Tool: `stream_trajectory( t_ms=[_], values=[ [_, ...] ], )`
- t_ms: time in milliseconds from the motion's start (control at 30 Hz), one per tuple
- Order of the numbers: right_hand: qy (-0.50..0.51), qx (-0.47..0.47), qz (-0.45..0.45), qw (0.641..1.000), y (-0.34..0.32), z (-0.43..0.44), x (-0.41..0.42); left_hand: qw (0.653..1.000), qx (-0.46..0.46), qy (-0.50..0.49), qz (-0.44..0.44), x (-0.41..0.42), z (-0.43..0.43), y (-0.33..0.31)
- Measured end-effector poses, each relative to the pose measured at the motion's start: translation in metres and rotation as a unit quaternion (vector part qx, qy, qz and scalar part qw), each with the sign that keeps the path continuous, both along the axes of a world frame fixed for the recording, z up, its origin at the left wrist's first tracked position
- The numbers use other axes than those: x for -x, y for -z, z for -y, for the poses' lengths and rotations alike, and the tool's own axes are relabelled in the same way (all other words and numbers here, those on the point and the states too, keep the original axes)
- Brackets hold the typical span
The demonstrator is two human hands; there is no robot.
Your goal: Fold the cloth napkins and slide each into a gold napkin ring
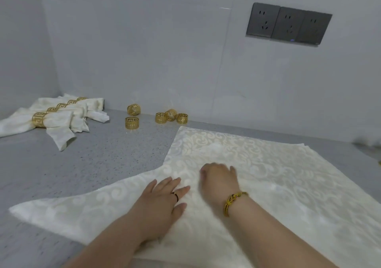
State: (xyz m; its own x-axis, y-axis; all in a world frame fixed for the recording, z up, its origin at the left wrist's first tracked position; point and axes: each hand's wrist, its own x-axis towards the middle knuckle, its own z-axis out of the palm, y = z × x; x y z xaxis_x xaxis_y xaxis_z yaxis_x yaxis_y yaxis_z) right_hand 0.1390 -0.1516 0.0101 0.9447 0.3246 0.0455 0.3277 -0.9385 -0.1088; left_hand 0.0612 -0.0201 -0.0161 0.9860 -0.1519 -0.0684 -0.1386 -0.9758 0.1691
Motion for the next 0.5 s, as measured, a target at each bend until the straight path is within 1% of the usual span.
stream_trajectory(
  t_ms=[100,200,333,500],
  values=[
    [-0.063,0.0,-0.026,0.998,0.01,-0.007,0.05,0.999,0.013,-0.018,0.036,0.004,0.003,0.0],
    [-0.087,-0.002,-0.037,0.996,0.02,0.008,0.081,0.998,0.012,-0.049,0.043,0.009,0.003,-0.002],
    [-0.057,-0.002,-0.081,0.995,0.018,0.054,0.092,0.995,-0.003,-0.101,0.015,0.015,-0.014,-0.006],
    [0.007,0.015,-0.092,0.996,0.014,0.129,0.09,0.984,-0.032,-0.173,-0.006,0.034,-0.045,-0.01]
  ],
)
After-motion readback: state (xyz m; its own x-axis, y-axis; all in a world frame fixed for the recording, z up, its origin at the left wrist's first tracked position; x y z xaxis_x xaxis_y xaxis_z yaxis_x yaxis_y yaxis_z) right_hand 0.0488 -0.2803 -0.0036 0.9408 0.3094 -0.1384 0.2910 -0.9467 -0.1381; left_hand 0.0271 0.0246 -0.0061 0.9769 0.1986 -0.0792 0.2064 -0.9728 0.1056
